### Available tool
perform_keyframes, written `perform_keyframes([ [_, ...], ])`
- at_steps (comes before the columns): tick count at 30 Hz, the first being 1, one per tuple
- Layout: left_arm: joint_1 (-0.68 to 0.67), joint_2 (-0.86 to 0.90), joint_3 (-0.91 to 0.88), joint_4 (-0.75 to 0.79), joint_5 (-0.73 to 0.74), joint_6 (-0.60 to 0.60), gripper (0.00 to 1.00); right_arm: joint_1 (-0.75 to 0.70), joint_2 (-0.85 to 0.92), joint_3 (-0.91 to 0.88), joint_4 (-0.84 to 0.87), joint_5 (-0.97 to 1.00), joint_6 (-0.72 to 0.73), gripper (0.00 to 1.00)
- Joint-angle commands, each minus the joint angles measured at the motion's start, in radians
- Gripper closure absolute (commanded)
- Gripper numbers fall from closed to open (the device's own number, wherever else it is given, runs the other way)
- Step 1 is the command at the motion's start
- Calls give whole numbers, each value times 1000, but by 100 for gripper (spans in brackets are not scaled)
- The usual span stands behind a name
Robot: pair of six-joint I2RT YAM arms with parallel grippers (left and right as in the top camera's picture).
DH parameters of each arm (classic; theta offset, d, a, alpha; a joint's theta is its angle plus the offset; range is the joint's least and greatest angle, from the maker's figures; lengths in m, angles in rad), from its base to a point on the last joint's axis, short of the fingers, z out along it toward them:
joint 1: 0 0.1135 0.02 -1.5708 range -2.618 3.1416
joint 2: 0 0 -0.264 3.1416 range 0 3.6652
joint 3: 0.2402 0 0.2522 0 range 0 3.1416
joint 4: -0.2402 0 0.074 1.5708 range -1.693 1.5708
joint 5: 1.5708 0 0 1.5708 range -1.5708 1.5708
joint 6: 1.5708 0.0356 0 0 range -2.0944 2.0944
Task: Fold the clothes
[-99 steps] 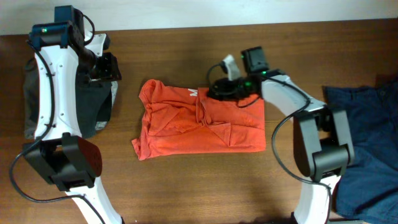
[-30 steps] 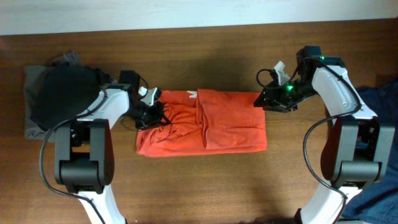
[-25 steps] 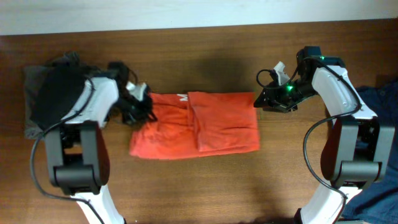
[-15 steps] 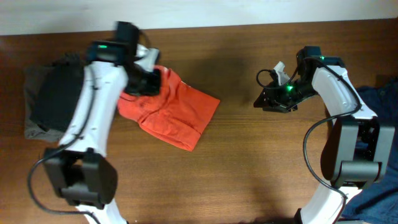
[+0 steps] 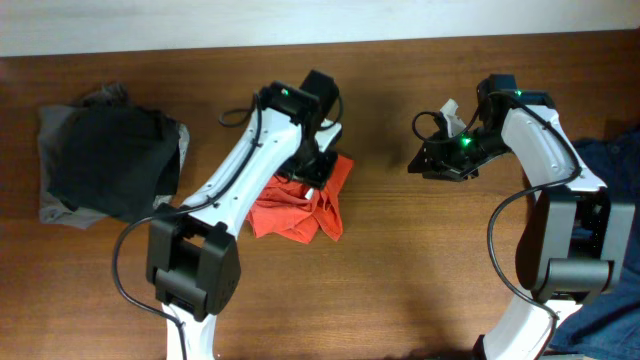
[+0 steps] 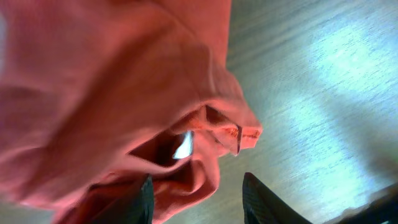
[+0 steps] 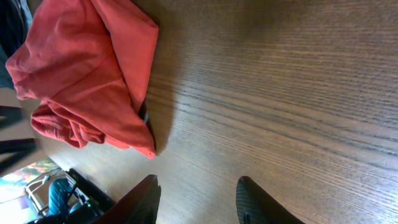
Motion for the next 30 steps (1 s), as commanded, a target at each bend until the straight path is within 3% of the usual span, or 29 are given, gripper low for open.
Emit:
perform_keyframes([
  [1,39,-8,161,-55,-116,-11,51,4,-26,11,-5,-2,5,55],
  [4,100,-7,189,-64,-151,-17,48,4,-26,11,-8,-2,5,55],
  [5,120,3,183,-68,-143,-16,54,4,-26,11,-9,-2,5,55],
  [7,150,24,165,-92,-123,-16,71,4,-26,11,-9,-2,5,55],
  [8,162,36,149,-105,-109,-16,89,4,-26,11,-9,-2,5,55],
  [9,175,52,122,-119,-99,-17,100,4,-26,11,-11,-2,5,55],
  [19,259,97,-100,75,-73,-42,100,4,-26,11,-12,-2,5,55],
  [23,241,97,-179,145,98,-27,100,4,-26,11,-12,-2,5,55],
  [27,160,97,-176,357,341,-27,100,4,-26,11,-12,-2,5,55],
  [30,104,97,-175,466,414,-26,100,4,-26,11,-13,-3,5,55],
])
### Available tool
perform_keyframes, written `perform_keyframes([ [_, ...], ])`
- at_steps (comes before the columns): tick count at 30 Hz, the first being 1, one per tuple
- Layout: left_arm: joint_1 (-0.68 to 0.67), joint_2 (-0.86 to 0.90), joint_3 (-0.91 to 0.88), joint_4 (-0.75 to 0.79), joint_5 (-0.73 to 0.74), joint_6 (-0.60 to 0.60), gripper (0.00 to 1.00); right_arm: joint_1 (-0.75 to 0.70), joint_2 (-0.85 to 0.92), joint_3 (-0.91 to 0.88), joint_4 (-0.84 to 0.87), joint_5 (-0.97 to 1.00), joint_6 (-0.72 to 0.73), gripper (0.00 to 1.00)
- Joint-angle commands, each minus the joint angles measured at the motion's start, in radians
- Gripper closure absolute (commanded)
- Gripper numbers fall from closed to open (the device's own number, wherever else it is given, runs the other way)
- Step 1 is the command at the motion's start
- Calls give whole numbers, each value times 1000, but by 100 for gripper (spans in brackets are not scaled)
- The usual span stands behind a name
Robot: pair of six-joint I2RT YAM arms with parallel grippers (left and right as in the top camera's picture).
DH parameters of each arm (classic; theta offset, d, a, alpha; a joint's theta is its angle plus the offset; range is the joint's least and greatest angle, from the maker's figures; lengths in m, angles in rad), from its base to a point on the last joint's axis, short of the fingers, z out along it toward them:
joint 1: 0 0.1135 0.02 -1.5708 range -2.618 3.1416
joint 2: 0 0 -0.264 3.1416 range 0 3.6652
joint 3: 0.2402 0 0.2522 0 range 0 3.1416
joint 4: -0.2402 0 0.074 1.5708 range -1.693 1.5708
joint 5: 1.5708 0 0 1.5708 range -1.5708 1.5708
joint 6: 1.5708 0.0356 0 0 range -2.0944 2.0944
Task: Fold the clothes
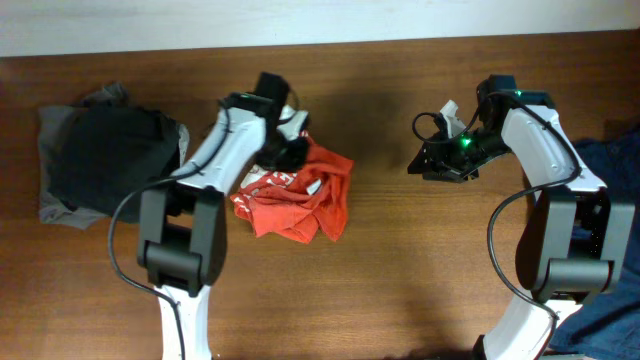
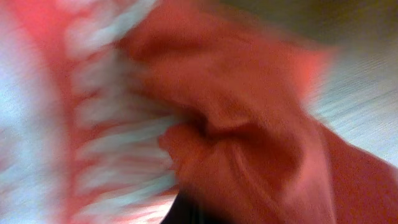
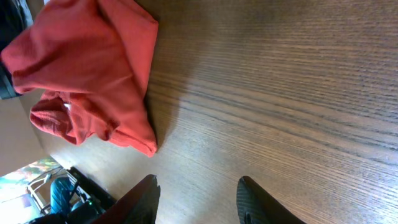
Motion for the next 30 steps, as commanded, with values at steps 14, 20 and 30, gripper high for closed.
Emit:
perform_keyframes([
  [14,-40,-6,341,-418,-296,88,99,5,-26,11,7,-3,-23,55],
  [20,26,-3,119,-453,-198,68,99,5,-26,11,6,-3,-23,55],
  [30,-220,-52,0,-522,195,218,99,5,-26,11,16,-3,-22,55],
])
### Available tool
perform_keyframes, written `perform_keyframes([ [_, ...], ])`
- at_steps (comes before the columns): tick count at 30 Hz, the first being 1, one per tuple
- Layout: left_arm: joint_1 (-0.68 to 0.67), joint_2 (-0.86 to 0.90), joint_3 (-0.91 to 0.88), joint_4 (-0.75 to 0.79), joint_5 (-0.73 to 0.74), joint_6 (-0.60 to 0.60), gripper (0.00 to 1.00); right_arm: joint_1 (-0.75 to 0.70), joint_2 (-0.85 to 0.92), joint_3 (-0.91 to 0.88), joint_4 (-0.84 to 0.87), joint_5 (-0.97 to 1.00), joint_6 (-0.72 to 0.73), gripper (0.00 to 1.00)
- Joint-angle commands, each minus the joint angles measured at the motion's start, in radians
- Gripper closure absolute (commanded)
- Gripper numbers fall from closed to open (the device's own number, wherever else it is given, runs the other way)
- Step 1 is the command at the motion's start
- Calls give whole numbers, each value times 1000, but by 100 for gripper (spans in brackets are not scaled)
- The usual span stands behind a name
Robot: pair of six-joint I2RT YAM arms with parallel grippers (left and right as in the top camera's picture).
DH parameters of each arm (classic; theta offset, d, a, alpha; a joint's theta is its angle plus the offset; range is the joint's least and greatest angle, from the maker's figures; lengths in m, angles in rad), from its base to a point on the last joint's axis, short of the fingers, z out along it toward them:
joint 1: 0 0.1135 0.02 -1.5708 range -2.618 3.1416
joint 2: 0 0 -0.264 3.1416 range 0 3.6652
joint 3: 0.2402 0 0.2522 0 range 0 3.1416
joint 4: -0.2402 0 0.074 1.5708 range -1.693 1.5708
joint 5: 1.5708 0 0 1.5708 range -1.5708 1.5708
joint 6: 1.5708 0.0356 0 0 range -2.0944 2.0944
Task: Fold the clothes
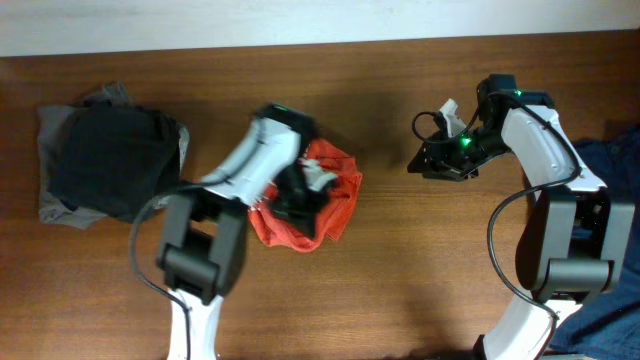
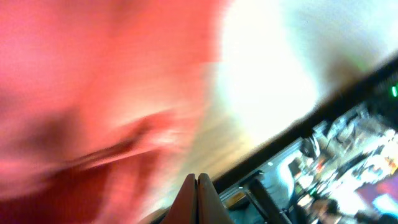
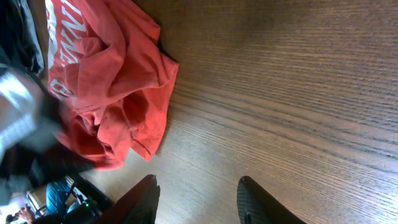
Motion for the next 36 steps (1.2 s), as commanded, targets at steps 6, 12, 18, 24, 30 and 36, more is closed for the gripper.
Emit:
perform_keyframes([
  [6,-21,-111,92,26,-190,-119,99,5,-26,11,2,-3,-13,54],
  [12,128,-134,74,105,-464,-185,99,5,-26,11,2,-3,-12,54],
  [18,195,-134,-97,254,-426,-185,100,5,-26,11,-1,-3,-12,54],
  [24,174,-134,-227,356,-110,-166,100,5,-26,10,0,-3,-12,54],
  [30,37,-148,-225,384,122,-104,99,5,-26,11,-2,-3,-12,54],
  [36,-52,-160,-208,344,83,-79,100,5,-26,11,-1,-3,-12,54],
])
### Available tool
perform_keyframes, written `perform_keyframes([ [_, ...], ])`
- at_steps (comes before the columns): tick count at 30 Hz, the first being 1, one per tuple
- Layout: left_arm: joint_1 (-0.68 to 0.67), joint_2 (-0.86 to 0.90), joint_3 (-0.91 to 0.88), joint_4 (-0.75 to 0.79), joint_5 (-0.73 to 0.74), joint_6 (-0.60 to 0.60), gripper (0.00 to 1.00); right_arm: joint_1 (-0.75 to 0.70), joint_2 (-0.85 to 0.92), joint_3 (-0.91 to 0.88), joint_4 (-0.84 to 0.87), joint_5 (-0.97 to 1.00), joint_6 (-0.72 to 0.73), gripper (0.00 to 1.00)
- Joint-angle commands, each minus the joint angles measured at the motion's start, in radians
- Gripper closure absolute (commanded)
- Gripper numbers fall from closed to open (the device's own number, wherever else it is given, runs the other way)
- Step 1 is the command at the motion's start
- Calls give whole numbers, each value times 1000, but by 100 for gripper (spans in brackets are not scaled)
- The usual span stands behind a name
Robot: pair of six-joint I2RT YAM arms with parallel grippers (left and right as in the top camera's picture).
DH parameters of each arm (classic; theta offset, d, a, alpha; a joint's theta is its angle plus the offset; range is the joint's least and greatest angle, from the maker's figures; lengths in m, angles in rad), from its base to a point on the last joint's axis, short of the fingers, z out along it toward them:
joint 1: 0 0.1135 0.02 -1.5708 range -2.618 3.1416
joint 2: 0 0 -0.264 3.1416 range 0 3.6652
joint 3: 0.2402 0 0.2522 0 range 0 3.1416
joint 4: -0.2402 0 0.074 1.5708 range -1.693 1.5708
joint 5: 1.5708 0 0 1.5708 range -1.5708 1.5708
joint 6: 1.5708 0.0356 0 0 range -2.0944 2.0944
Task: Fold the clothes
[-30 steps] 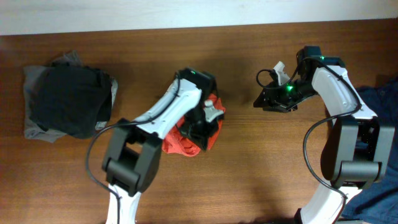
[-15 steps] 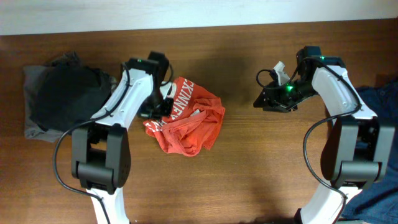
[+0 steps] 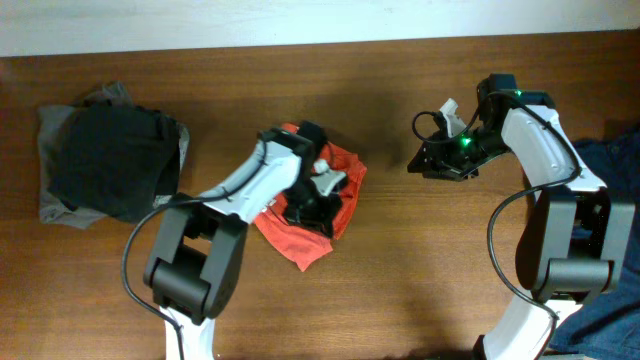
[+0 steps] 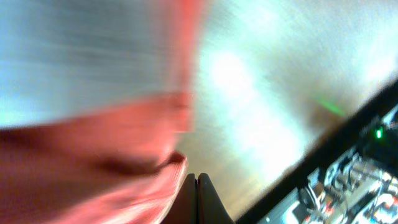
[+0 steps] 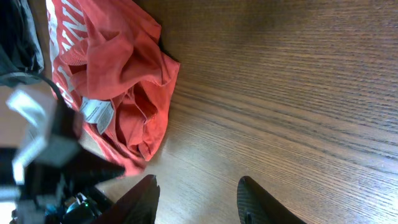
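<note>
A crumpled red shirt [image 3: 288, 232] with white lettering lies left of the table's middle. It also shows in the right wrist view [image 5: 106, 62] and, blurred, in the left wrist view [image 4: 93, 155]. My left gripper [image 3: 318, 200] sits on top of the shirt. Its fingers are pressed together [image 4: 197, 179] with the cloth's edge running right up to them, apparently pinched. My right gripper [image 3: 430, 160] hovers over bare wood right of the shirt, open [image 5: 198, 180] and holding nothing.
A heap of dark grey and black clothes [image 3: 105, 160] lies at the far left. Blue fabric [image 3: 615, 160] shows at the right edge behind the right arm. The brown wooden table [image 3: 420, 280] ends at a pale wall along the top.
My left gripper has shifted slightly right on the shirt and is still shut. The shirt now stretches further toward the front, with a corner pulled out. The right arm has not moved.
My left gripper stood open at the red shirt's far right corner. Then it was over the shirt's upper left, lettering showing. Then it was shut in the middle of the bunched shirt. Now the shirt is drawn out toward the front. The right gripper stayed open throughout.
</note>
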Motion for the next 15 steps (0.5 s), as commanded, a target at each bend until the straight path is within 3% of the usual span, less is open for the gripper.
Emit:
perform_keyframes([
  [1,3,-50,35,-53,2,34,100,5,-26,11,-1,-3,-10,54],
  [8,189,-155,209,-161,-269,13,95,69,-26,11,8,-7,-14,55],
  [12,302,-153,201,-26,-220,4,99,179,-26,11,66,12,-30,56],
  [15,304,-95,177,57,-144,4,100,202,-26,11,142,-43,5,55],
])
